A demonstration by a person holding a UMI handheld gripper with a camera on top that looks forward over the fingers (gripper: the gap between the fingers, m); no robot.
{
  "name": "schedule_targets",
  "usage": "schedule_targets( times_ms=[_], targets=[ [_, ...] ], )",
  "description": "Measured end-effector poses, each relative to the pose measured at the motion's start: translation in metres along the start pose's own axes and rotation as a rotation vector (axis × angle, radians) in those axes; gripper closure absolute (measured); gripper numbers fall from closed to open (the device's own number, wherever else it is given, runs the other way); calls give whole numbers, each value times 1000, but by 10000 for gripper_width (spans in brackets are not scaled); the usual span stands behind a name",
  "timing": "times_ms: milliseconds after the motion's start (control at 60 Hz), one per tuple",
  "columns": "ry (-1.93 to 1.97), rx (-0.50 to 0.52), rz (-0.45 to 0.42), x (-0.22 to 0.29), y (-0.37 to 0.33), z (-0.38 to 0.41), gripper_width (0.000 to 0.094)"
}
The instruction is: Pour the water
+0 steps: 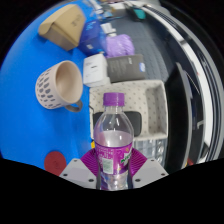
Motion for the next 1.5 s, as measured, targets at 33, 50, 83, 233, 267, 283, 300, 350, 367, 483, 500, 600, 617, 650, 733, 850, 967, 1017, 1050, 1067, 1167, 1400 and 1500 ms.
schedule_targets(
  times_ms=[33, 50, 83, 233, 267, 283, 300, 350, 367, 483, 500, 600, 617, 650, 733, 850, 967, 1017, 1050, 1067, 1167, 1400, 1500],
  targets=[
    [-70, 11, 7, 6, 3, 2, 576],
    [-103, 16, 12, 9, 4, 3, 575],
    [-162, 20, 15, 16, 9, 3, 576],
    [-418, 21, 24, 35, 25, 0, 577],
    [-475, 11, 25, 39, 27, -2, 576],
    [-503, 7, 23, 42, 28, -4, 576],
    [-528, 1, 18, 44, 29, -5, 576],
    [-592, 2, 11, 50, 32, -9, 577],
    [-609, 4, 11, 51, 33, -8, 577],
    [-632, 29, 33, 51, 37, -4, 577],
    [-627, 30, 36, 51, 37, -3, 577],
    [-543, 37, 37, 50, 35, -1, 576],
    [-513, 36, 35, 50, 34, -1, 576],
    [-438, 32, 30, 48, 30, -4, 575],
    [-170, 12, 22, 45, 19, -10, 575],
    [246, -22, -1, 35, 6, -23, 574],
    [684, -56, -31, 19, -5, -30, 557],
    [875, -81, -41, 9, -7, -33, 557],
    [983, -94, -48, 1, -7, -33, 558],
    [1035, -100, -53, -3, -7, -33, 559],
    [1271, -135, -71, -29, -9, -28, 559],
    [1505, -153, -120, -44, -7, 1, 557],
    [1518, -147, -131, -38, -3, 19, 557]
  ],
)
Point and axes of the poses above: the point between the fingertips, and its own axes, seen from behind it with the camera up: z to the left, x up, y forward, the way the camera looks, the point moved 2 cm from there along -y, backward, against the way the camera looks, and after that the axes turned 11 degrees about -z, right-handed, at the moved point
